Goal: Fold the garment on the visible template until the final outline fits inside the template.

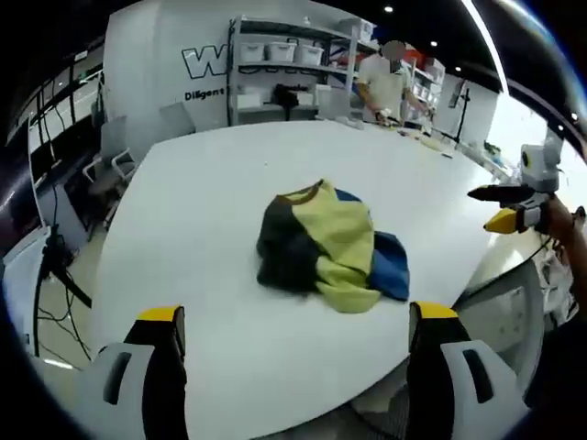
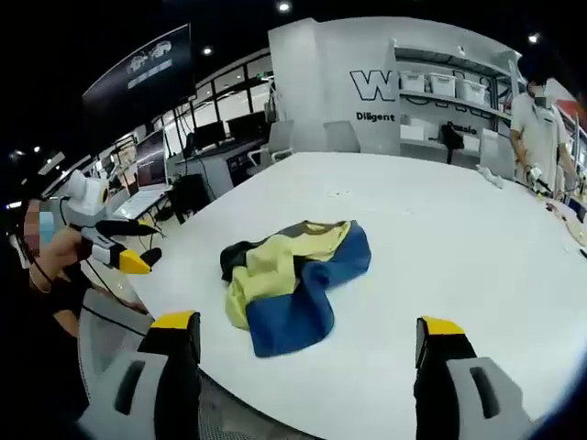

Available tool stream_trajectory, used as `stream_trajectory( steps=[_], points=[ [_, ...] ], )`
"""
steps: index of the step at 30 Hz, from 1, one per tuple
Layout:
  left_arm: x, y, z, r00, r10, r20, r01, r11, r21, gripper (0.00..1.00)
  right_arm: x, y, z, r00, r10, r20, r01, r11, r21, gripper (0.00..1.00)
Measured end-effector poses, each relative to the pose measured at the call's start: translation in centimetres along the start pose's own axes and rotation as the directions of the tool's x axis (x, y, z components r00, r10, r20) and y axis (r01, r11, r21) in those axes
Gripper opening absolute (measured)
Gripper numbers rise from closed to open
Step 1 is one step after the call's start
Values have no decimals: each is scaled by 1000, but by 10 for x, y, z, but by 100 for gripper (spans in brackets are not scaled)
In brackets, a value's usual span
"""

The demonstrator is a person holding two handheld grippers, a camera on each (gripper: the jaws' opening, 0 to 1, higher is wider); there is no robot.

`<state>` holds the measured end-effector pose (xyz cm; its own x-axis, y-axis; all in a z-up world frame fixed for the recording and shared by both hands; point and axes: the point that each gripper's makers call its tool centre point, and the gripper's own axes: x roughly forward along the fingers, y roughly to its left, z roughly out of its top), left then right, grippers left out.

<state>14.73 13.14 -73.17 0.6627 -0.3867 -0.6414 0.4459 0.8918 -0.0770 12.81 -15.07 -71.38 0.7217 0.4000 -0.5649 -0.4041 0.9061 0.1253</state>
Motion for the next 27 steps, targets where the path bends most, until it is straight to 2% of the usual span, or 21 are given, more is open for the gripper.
stream_trajectory(
  steps=[27],
  points=[
    [1, 3, -3, 1000, 2, -21, -2, 1000, -1, 97, 3, 1, -4, 1000, 8, -23, -8, 1000, -4, 96]
  ],
)
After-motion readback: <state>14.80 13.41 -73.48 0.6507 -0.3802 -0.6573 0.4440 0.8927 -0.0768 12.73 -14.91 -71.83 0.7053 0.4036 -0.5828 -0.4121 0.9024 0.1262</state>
